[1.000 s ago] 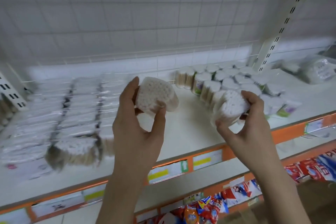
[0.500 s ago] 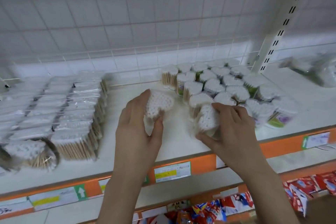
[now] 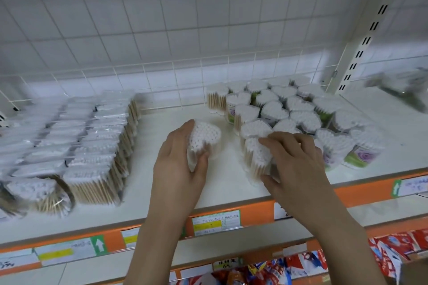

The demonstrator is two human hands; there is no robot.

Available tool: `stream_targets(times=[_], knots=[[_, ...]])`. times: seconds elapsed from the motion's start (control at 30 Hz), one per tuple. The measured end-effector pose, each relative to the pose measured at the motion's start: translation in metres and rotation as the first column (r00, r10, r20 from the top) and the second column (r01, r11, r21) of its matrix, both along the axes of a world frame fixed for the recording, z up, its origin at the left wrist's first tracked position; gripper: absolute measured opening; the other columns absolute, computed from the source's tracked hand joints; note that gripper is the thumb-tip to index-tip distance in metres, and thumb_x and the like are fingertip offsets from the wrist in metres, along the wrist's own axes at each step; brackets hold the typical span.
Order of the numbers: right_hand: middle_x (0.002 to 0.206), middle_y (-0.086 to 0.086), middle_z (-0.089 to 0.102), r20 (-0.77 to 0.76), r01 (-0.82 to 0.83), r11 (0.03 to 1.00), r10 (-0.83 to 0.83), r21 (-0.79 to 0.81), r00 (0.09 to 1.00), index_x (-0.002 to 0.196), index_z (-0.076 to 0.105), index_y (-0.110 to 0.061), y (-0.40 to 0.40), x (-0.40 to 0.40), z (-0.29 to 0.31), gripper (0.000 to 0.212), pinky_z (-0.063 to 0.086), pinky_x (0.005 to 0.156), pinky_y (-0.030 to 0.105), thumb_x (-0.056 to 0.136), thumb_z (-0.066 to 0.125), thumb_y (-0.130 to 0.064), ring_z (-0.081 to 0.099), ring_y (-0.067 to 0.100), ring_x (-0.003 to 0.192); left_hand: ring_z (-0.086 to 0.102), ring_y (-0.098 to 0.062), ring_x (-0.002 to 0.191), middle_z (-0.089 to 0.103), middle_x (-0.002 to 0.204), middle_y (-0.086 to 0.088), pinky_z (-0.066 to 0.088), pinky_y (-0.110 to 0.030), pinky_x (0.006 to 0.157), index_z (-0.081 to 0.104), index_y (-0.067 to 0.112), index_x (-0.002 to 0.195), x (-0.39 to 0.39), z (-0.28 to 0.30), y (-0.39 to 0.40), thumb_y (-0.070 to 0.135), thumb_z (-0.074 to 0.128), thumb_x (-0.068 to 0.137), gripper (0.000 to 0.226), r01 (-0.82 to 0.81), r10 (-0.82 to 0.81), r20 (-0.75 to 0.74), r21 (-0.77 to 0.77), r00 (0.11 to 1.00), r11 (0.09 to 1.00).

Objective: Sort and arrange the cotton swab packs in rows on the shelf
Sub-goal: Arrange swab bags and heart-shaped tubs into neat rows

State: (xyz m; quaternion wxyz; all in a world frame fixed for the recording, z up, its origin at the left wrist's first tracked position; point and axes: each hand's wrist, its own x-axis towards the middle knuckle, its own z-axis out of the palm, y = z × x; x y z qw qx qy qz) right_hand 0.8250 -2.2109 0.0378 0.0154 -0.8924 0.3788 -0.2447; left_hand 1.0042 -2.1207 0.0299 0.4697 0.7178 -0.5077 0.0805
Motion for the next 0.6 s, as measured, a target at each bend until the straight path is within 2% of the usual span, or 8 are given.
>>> stream_targets(times=[0.1,0.2,0.3,0.43,0.53,0.6], knots=[[0.122,0.007,0.056,0.025,-0.043,0.999,0.043,0.018,0.999,0.121,0.058,-0.011,-0.002,-0.002,0.006,0.061,0.038,0.088,0.044,0.066,0.078,-0.03,0.039,0.028,0.113,0.047,-0.012,0.113,0.053,0.128,-0.003,0.047,-0.033,0.091,0.045,0.012,0.133,0.005,-0.001,-0.008,0.008,0.067,0.082,0.056,0.009,-0.009,-0.001,0.02,1.0,1.0],[0.125,0.004,0.054,0.068,-0.074,0.996,0.071,0.04,0.995,0.124,0.056,-0.011,-0.005,0.0,0.014,0.056,0.034,0.094,0.038,0.077,0.059,-0.043,0.043,0.029,0.116,0.047,-0.014,0.116,0.052,0.131,-0.003,0.046,-0.033,0.094,0.044,0.012,0.134,0.012,0.0,-0.022,0.01,0.066,0.082,0.056,0.02,-0.021,0.002,0.043,1.0,0.999],[0.122,0.006,0.056,0.093,-0.082,0.996,0.078,0.042,0.993,0.122,0.057,-0.008,-0.011,0.004,0.02,0.048,0.035,0.094,0.034,0.084,0.054,-0.038,0.047,0.028,0.115,0.05,-0.022,0.116,0.052,0.132,-0.006,0.046,-0.034,0.093,0.044,0.011,0.134,0.025,0.003,-0.044,0.007,0.066,0.081,0.058,0.037,-0.038,0.009,0.08,0.999,0.996],[0.121,0.008,0.057,0.108,-0.098,0.994,0.093,0.045,0.99,0.119,0.057,-0.006,-0.022,0.009,0.024,0.039,0.04,0.091,0.04,0.086,0.063,-0.024,0.05,0.029,0.113,0.053,-0.027,0.109,0.055,0.125,-0.007,0.045,-0.031,0.087,0.043,0.011,0.133,0.044,0.006,-0.081,0.005,0.066,0.079,0.058,0.042,-0.046,0.017,0.155,0.999,0.987],[0.123,0.006,0.056,0.104,-0.095,0.994,0.088,0.058,0.991,0.12,0.057,-0.008,-0.029,0.011,0.026,0.039,0.038,0.091,0.038,0.086,0.063,-0.025,0.049,0.027,0.114,0.053,-0.03,0.105,0.058,0.118,-0.007,0.036,-0.023,0.075,0.045,0.012,0.128,0.054,0.002,-0.105,0.003,0.066,0.076,0.057,0.045,-0.044,-0.011,0.219,0.999,0.975],[0.125,0.004,0.055,0.102,-0.095,0.993,0.088,0.071,0.991,0.122,0.056,-0.01,-0.033,0.012,0.026,0.039,0.036,0.092,0.037,0.087,0.061,-0.026,0.048,0.024,0.116,0.052,-0.029,0.106,0.058,0.117,-0.007,0.033,-0.022,0.073,0.046,0.012,0.127,0.059,-0.002,-0.116,0.003,0.065,0.077,0.055,0.044,-0.04,-0.022,0.261,0.999,0.964]])
